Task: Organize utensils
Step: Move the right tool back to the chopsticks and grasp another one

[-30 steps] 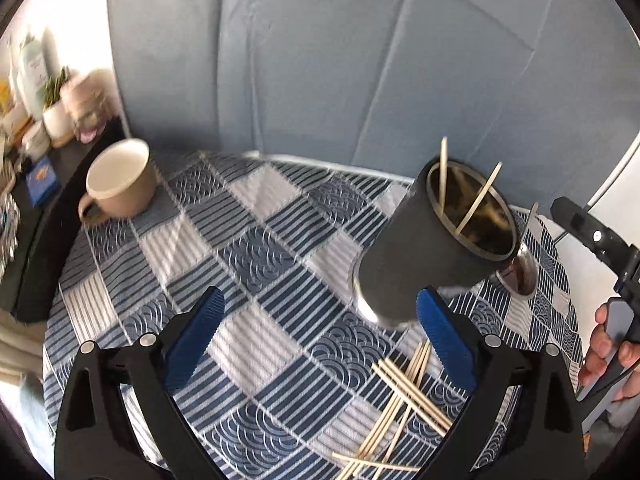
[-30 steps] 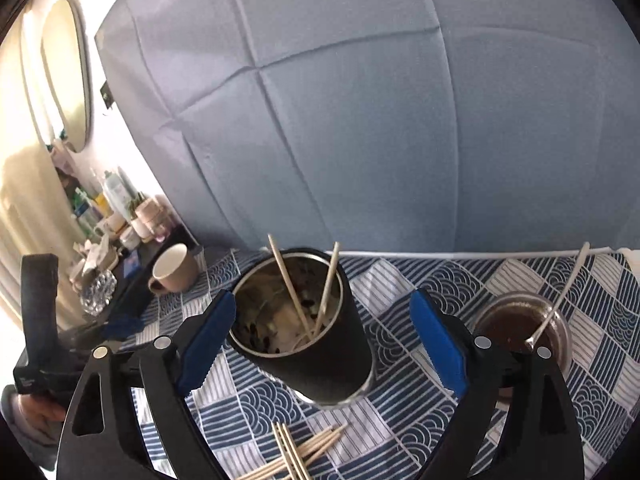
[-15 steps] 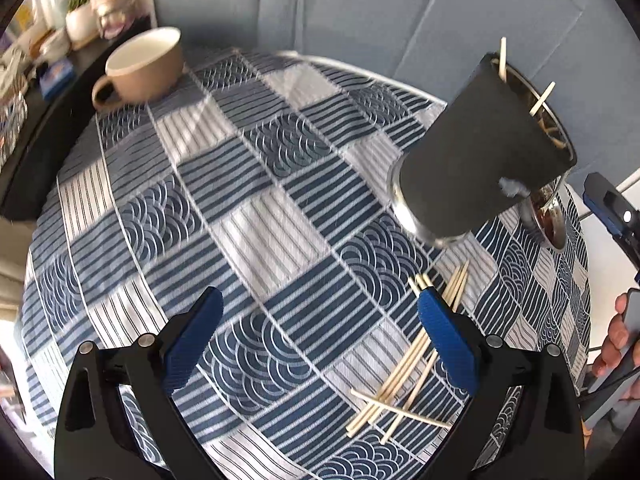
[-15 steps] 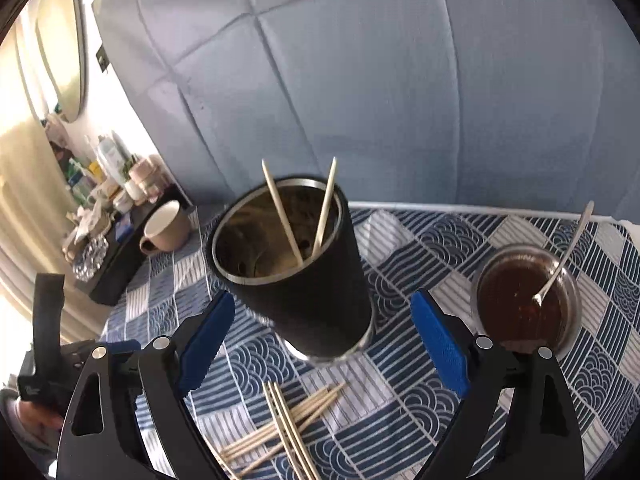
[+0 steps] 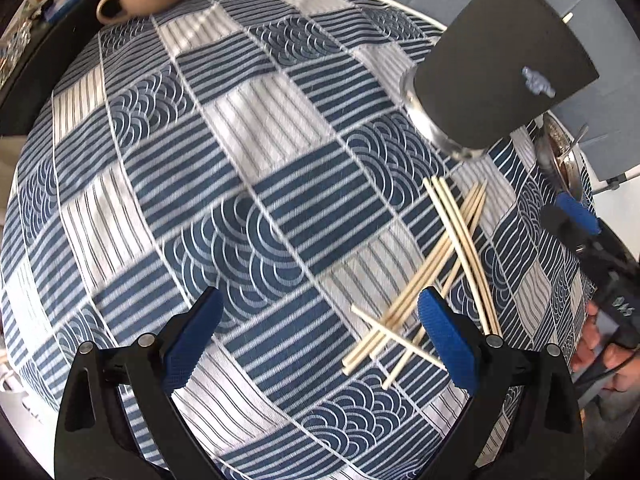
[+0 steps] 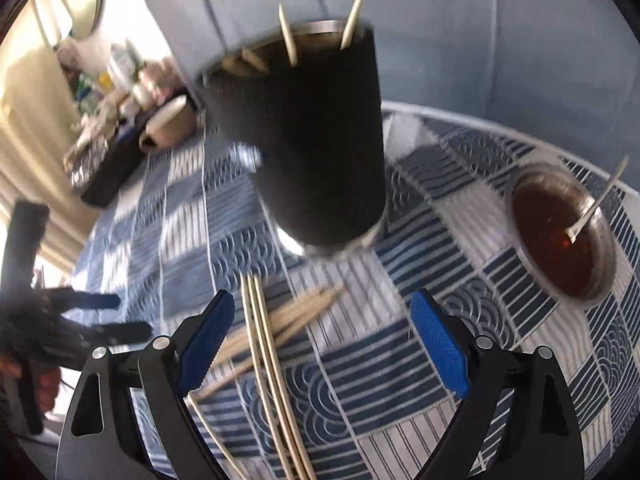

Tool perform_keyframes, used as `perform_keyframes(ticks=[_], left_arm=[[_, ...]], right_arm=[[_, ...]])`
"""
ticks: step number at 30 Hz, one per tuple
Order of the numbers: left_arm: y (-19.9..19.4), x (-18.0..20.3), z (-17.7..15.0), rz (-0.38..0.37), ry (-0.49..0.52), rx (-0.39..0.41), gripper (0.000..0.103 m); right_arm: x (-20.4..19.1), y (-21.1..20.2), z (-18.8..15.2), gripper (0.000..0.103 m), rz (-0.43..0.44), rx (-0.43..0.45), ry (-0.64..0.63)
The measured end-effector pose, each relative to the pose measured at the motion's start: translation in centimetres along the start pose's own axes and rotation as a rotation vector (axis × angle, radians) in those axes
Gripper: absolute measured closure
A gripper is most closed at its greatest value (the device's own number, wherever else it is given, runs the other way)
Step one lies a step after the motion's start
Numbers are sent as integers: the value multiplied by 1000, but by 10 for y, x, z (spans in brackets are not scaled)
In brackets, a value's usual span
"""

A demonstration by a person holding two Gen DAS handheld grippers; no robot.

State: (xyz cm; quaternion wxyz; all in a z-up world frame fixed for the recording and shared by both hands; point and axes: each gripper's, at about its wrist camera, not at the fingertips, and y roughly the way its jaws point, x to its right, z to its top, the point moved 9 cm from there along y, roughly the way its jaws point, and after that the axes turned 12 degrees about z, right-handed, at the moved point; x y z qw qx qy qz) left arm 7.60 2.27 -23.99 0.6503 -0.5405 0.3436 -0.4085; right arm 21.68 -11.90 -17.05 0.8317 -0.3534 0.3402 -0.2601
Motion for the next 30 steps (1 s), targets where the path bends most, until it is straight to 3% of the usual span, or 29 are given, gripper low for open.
perform_keyframes(ticks=[8, 21, 30], left_arm=[[9, 9, -24, 15, 0, -57, 7], [20, 32, -34, -17, -46, -151, 7], [23, 22, -32, -14, -70, -147, 7]], right_arm=[[6, 27, -24, 18, 12, -93, -20], [5, 44, -34, 18, -50, -131, -95], [6, 47, -43, 18, -101, -165, -164]])
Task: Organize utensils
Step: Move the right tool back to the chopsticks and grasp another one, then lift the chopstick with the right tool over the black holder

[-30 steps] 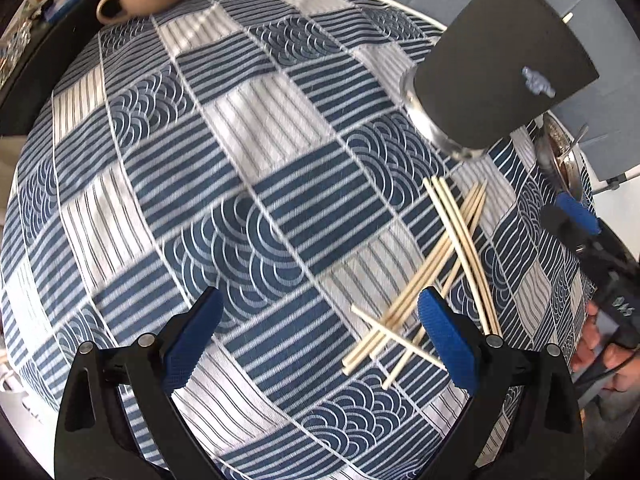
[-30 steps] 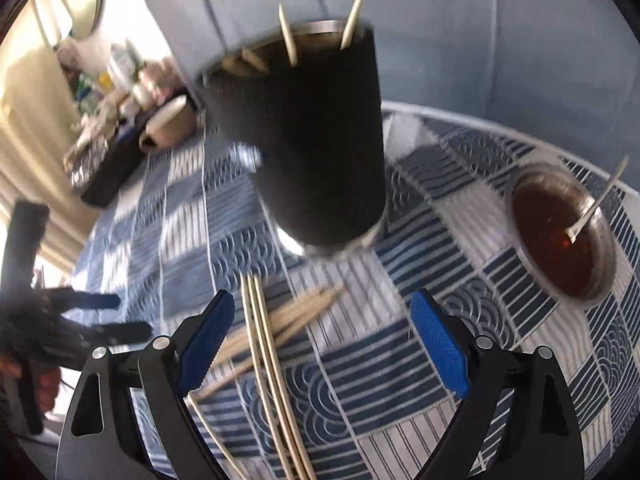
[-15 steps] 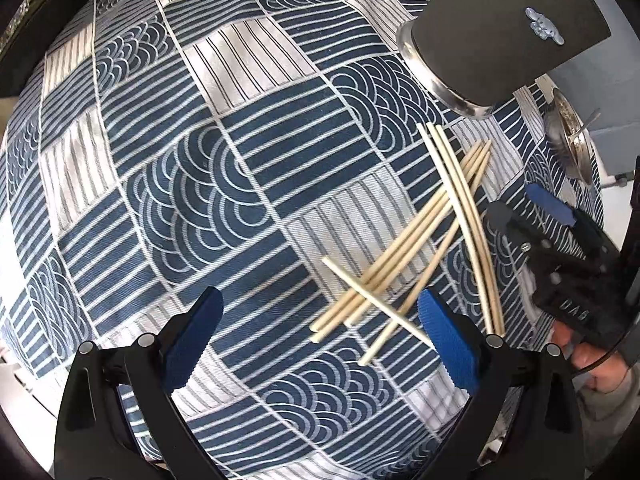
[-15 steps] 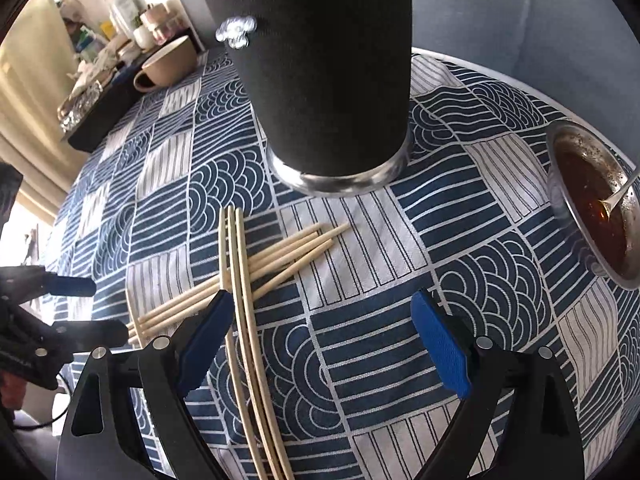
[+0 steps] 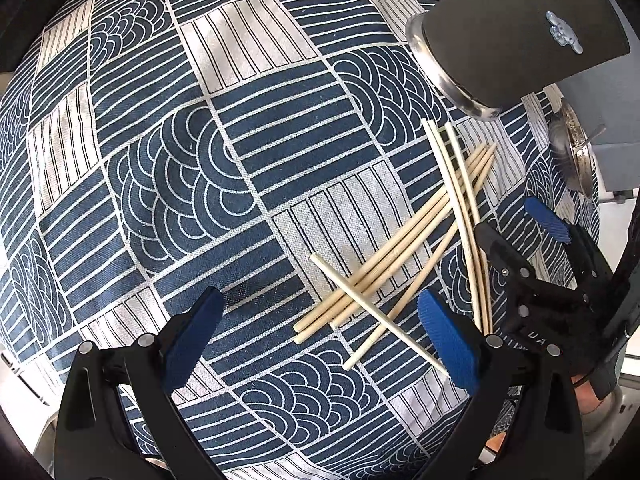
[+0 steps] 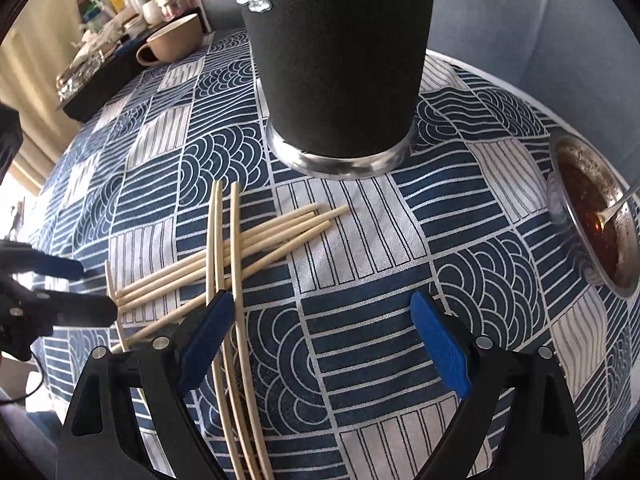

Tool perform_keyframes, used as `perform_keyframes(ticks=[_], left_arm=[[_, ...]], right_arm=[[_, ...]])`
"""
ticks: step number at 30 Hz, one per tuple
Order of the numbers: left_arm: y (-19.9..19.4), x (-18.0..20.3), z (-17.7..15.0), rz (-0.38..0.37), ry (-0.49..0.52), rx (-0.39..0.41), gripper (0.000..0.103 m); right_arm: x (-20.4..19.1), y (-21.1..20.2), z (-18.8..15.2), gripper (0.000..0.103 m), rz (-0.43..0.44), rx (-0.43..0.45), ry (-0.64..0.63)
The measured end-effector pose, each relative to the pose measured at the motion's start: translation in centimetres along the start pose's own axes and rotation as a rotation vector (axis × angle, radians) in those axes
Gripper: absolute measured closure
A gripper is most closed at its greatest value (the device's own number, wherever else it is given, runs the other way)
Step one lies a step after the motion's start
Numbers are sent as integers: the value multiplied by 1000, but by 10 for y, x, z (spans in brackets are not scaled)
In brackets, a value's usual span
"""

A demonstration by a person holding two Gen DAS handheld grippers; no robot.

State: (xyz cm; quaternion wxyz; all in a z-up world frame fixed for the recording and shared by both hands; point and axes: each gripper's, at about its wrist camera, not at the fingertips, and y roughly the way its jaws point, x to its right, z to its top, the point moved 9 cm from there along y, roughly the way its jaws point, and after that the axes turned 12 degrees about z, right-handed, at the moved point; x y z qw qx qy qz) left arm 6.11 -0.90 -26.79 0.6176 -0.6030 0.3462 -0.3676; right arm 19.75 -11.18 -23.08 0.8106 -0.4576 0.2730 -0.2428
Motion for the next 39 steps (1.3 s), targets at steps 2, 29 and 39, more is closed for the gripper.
perform_keyframes(ticks=[2, 29, 39], left_arm=[[1, 1, 3, 18, 16, 0, 9], [-8, -12, -30, 39, 78, 16, 98], [-19, -27, -37, -5, 61, 8, 99]], right_arm=[[-2, 0, -2, 18, -17, -10, -33], [-20, -3, -6, 98, 47, -113, -5], [-13, -20, -17, 98, 82, -83, 75]])
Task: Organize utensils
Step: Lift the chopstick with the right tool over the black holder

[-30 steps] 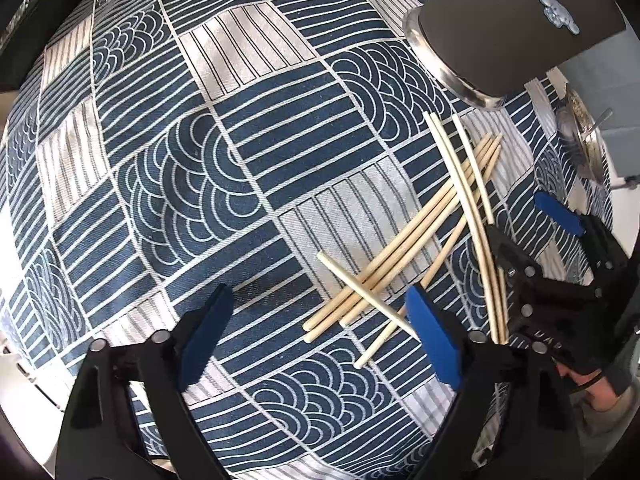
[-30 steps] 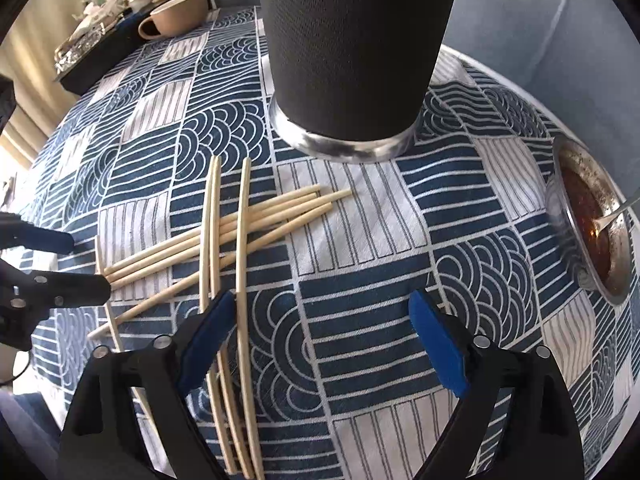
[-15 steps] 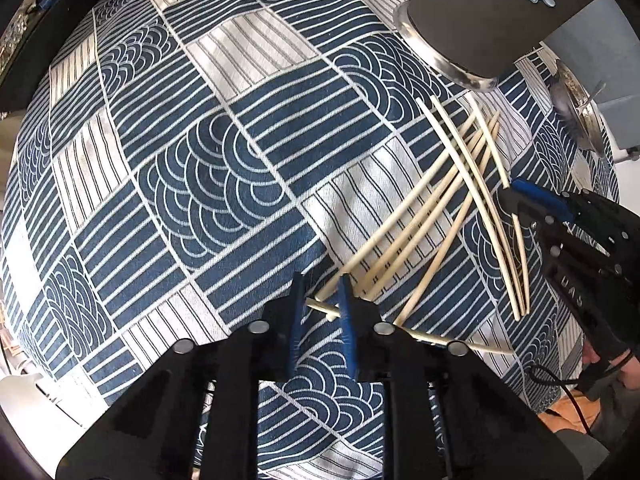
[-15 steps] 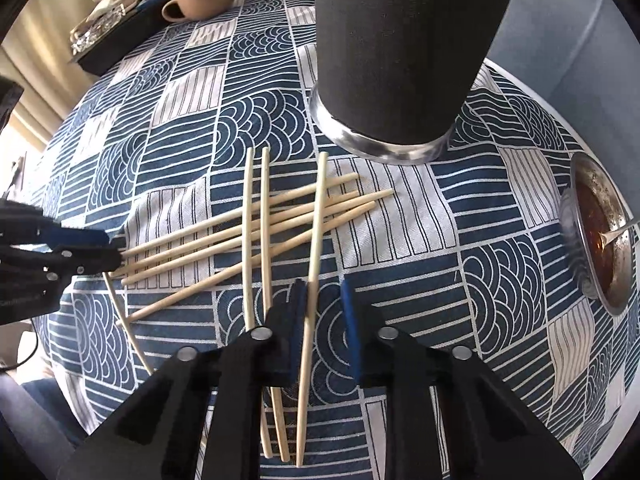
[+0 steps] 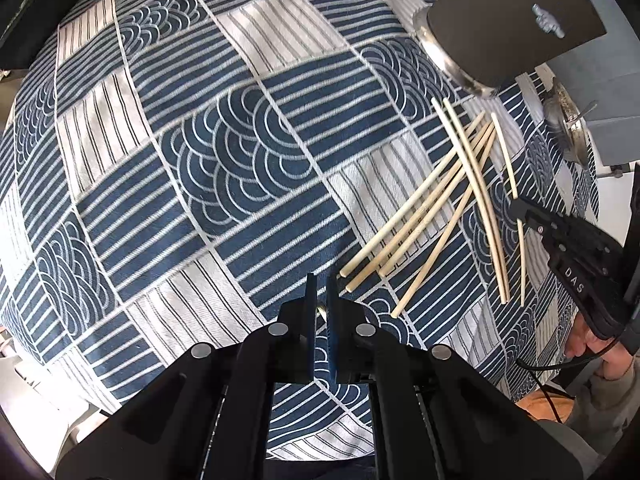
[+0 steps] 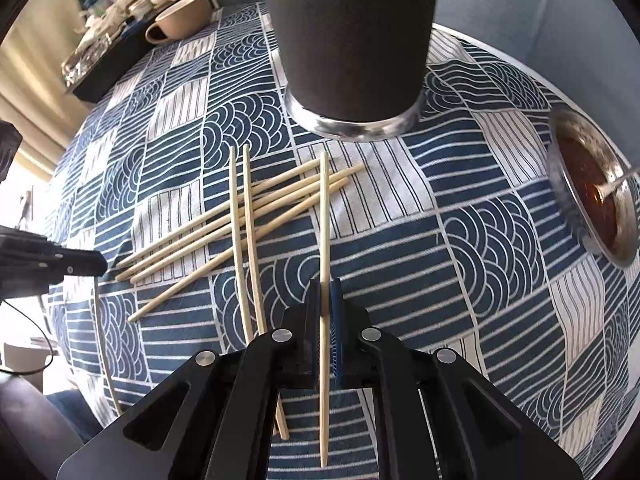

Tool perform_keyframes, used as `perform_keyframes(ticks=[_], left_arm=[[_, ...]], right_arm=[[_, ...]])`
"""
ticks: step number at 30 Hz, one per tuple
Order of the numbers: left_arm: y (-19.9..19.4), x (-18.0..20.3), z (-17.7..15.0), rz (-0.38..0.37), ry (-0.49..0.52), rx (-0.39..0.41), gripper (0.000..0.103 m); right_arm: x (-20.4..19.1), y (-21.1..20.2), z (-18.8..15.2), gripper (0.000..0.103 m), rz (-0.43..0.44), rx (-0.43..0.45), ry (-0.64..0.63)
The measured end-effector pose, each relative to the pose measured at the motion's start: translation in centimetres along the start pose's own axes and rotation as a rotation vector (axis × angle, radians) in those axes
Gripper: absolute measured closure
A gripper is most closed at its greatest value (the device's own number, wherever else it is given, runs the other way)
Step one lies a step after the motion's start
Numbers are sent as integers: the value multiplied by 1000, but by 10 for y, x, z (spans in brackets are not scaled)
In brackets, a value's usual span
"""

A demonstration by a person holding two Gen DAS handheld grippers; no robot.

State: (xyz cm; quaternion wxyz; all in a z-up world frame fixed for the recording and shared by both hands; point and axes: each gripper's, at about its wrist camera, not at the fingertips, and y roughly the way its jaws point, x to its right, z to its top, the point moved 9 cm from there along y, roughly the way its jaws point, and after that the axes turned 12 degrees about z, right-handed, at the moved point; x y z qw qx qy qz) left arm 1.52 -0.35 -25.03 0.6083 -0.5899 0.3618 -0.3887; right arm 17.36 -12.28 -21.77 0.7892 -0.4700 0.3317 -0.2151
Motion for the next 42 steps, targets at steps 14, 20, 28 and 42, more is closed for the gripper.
perform_keyframes(ticks=[14, 20, 28, 42], left_arm=[[-71, -22, 62, -53, -8, 153, 99], [-106, -9, 77, -53, 46, 231, 100], [-139, 13, 81, -90, 118, 308, 100], [-233, 31, 128, -69, 188, 533, 100]], right_arm=[[-12, -53, 18, 98, 152, 161, 95], [-18, -74, 34, 98, 143, 216, 84], [-23, -110, 45, 98, 135, 299, 85], [-32, -213, 113, 98, 86, 587, -9]])
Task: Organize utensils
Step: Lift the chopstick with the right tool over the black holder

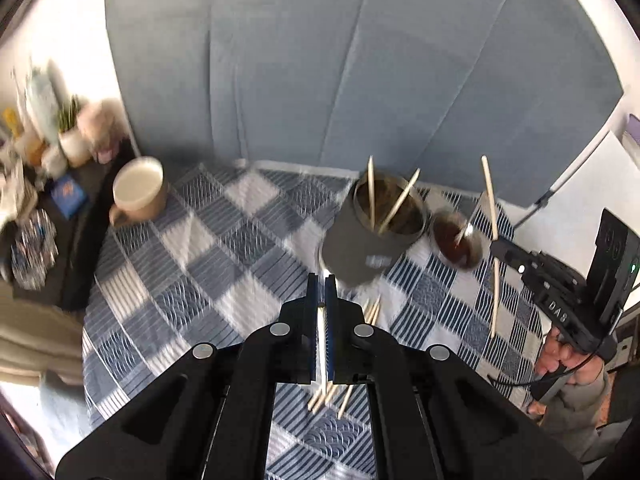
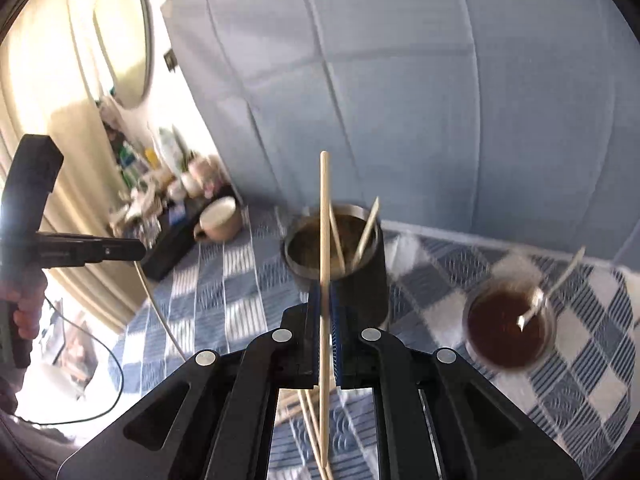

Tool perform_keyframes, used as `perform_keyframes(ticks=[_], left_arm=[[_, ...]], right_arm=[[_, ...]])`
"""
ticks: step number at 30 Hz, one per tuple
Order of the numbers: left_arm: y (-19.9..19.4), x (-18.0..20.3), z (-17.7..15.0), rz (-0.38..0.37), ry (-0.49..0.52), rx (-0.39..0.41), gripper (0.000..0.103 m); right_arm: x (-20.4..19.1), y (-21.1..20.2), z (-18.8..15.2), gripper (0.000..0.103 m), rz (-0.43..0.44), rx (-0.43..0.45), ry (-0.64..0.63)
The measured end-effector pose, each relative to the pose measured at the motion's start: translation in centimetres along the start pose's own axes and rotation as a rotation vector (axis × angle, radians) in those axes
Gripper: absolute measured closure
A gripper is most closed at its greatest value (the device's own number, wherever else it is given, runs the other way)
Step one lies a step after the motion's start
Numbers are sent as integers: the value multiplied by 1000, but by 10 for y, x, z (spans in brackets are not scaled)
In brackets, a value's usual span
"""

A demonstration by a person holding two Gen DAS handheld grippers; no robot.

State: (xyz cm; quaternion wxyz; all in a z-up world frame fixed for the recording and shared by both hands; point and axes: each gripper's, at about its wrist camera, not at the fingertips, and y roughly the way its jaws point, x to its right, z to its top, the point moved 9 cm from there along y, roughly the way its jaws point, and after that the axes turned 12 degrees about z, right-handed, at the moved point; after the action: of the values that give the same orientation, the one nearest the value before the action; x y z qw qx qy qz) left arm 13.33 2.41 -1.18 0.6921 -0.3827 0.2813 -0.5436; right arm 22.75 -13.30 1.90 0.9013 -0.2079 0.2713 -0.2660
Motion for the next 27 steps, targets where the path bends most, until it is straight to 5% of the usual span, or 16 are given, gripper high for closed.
perform_keyframes(ticks=[13, 27], left_arm=[[-44, 31, 92, -14, 49, 179, 100], [-29, 66, 152, -74, 86, 210, 100]], right_arm=[[-5, 1, 62, 98, 24, 155, -89], [11, 42, 99, 98, 169, 287, -144]])
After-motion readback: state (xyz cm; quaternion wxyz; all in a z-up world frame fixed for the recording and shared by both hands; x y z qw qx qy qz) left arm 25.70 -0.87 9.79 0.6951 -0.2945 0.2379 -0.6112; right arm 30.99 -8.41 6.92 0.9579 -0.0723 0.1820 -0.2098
